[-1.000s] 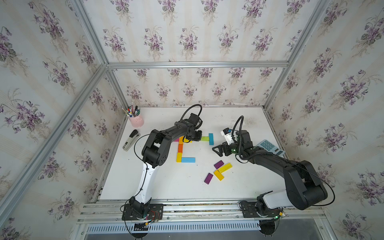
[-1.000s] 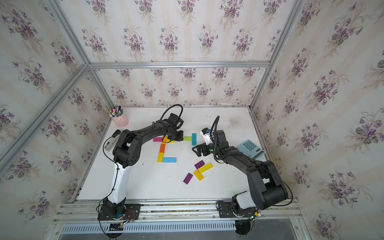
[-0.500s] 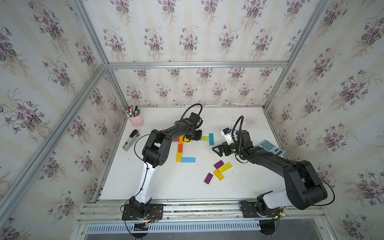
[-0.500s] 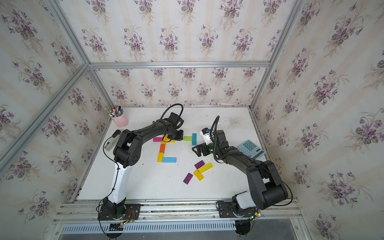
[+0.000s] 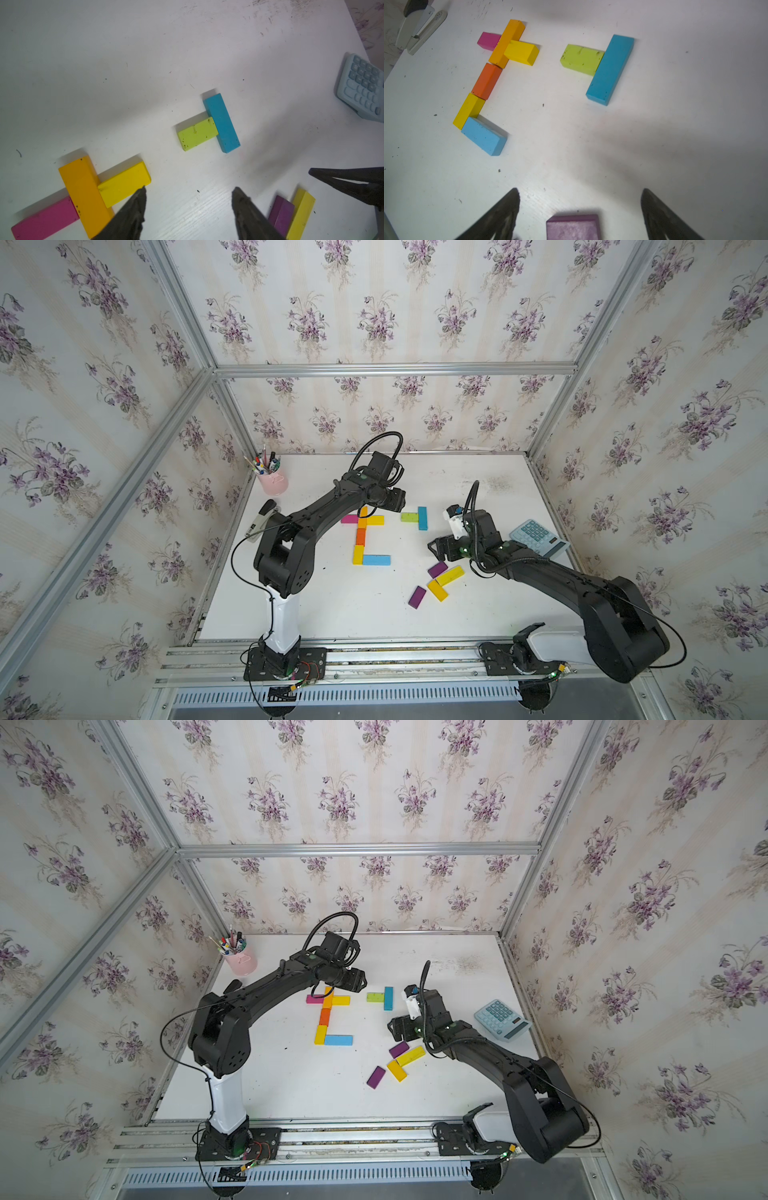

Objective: Assemble the letter t with building blocks
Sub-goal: Pick up the building block from the center of the board.

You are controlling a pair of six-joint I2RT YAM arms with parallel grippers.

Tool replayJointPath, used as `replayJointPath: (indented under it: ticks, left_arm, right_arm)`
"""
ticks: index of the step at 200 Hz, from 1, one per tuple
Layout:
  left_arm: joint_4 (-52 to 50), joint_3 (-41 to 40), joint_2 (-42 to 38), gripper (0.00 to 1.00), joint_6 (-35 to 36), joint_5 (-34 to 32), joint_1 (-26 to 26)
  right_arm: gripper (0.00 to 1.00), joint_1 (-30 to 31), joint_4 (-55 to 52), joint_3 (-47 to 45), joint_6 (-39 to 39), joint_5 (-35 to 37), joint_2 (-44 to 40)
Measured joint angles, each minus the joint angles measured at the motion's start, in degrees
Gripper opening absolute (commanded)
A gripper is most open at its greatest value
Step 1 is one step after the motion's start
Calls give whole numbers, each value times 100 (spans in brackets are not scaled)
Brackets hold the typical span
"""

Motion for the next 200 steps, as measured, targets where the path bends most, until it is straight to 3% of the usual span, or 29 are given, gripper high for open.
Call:
replayJointPath:
  ticks: [20, 53, 71, 96, 125, 162, 200]
  left_arm:
    - [201, -848, -647, 100, 129, 107, -74]
    - [234, -2157, -1849, 100, 380, 343, -326]
    - [-190, -2297, -2229, 100, 527, 457, -367]
    - [-1169, -1919, -2621, 100, 914, 636, -522]
    - [-2031, -1700, -3314, 100, 1764, 544, -616]
    - [-2214, -2754, -4618, 100, 3534, 584, -745]
    - [-1823, -3731, -5462, 100, 4940, 697, -826]
  right_arm:
    - [91, 306, -201, -232, 382, 387, -470]
    - [95, 1438, -494, -439, 616, 555, -1327]
    - [96, 1834, -496, -520, 636, 509, -1600]
    - [98, 1891, -649, -407, 420, 581, -1523]
    - [98, 1838, -715, 201, -295, 601, -743]
    - [90, 1397, -1134, 1331, -1410, 723, 527]
    - [89, 1370, -1869, 1694, -3501, 798, 1110]
